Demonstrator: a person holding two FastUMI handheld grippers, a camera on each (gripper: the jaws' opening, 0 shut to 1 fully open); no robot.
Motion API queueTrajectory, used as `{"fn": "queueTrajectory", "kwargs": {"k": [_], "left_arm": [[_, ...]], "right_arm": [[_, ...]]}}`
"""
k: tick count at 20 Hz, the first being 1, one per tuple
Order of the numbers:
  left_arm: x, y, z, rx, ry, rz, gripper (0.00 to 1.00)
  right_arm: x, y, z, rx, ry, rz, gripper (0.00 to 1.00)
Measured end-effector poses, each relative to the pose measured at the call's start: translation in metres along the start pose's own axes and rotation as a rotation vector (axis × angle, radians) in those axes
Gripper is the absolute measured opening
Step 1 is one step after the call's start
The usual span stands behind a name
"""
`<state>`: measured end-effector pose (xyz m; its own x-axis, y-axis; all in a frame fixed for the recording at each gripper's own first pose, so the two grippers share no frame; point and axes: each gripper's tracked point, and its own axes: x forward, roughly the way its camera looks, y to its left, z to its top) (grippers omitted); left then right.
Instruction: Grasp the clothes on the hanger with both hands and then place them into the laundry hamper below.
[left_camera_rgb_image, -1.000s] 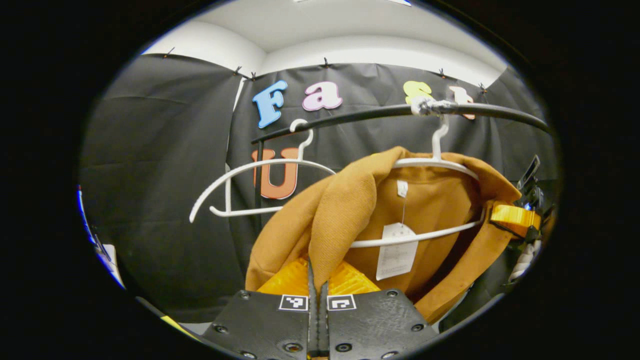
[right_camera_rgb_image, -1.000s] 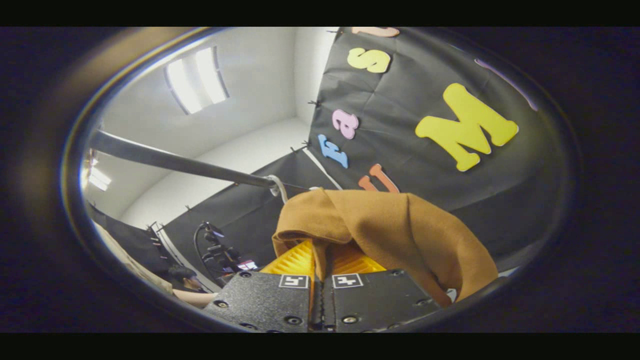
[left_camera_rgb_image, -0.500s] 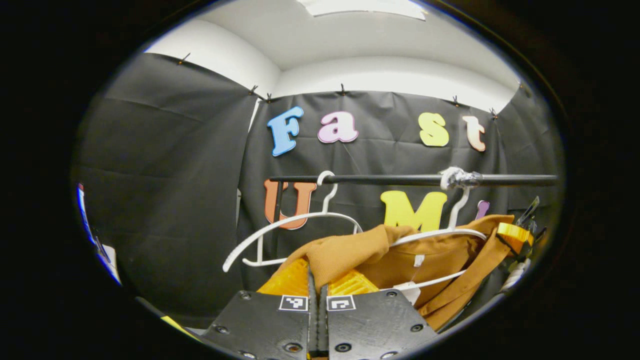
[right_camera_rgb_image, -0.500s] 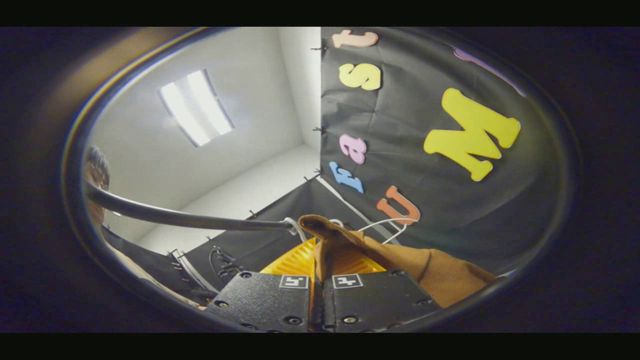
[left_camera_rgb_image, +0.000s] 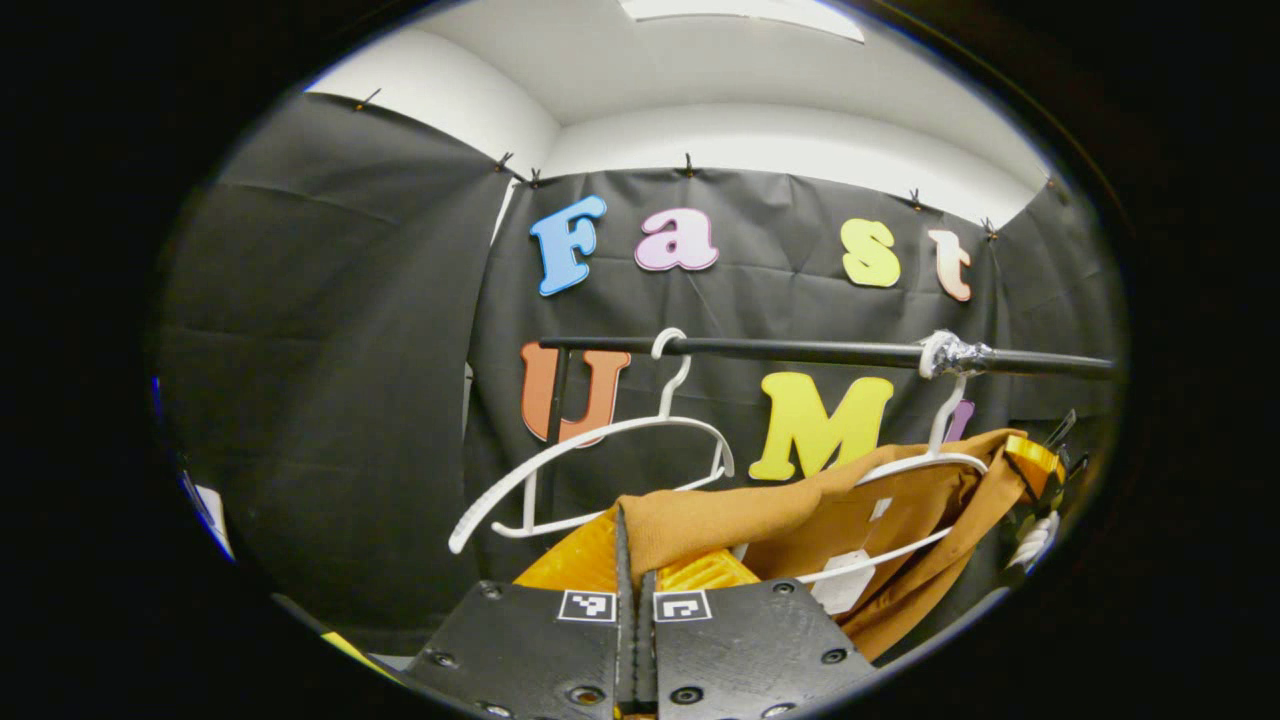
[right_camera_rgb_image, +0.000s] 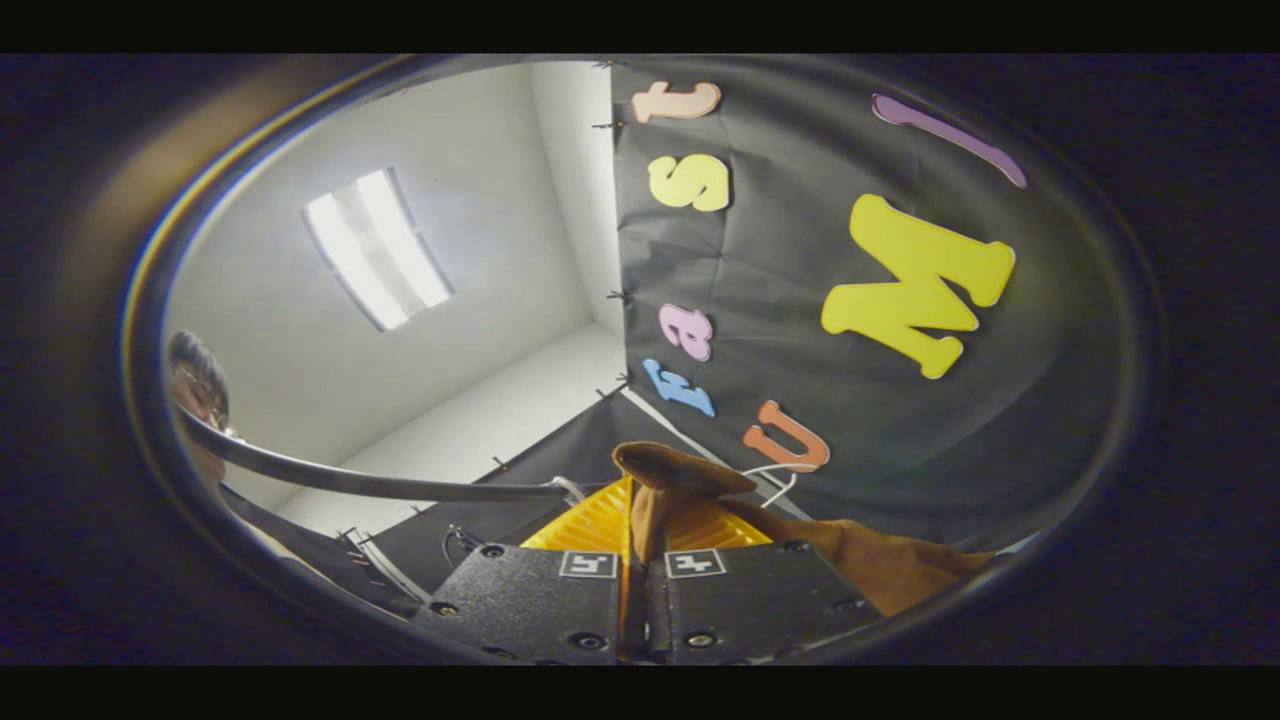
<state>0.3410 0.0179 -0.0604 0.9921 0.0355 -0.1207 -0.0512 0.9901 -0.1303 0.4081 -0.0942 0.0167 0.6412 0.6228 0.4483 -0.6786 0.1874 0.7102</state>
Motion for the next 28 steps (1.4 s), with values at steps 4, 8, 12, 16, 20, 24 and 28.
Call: {"fn": "queueTrajectory", "kwargs": {"k": [4,8,12,16,20,24,28], "left_arm": [[0.006,-0.001,-0.001,0.003,0.017,-0.016,0.0],[0.016,-0.003,0.013,0.032,0.004,-0.034,0.05],[0.022,-0.009,0.021,0.068,0.004,-0.056,0.0],[0.019,-0.019,0.041,0.055,-0.033,-0.071,0.05],[0.012,-0.019,0.058,0.086,-0.075,-0.071,0.0],[0.014,-0.016,0.067,0.1,-0.083,-0.068,0.04],[0.017,-0.026,0.067,0.119,-0.072,-0.087,0.05]], "right_arm": [[-0.003,0.003,0.003,-0.026,0.007,-0.003,0.03],[0.002,0.007,0.009,-0.074,0.018,-0.001,0.04],[0.005,-0.014,0.017,-0.245,0.022,-0.13,0.03],[0.002,0.02,0.017,-0.104,0.019,0.048,0.05],[-0.016,0.066,-0.003,-0.007,0.067,0.247,0.04],[-0.022,0.063,-0.009,-0.07,0.104,0.208,0.05],[-0.032,0.042,0.005,-0.12,0.053,0.059,0.05]]}}
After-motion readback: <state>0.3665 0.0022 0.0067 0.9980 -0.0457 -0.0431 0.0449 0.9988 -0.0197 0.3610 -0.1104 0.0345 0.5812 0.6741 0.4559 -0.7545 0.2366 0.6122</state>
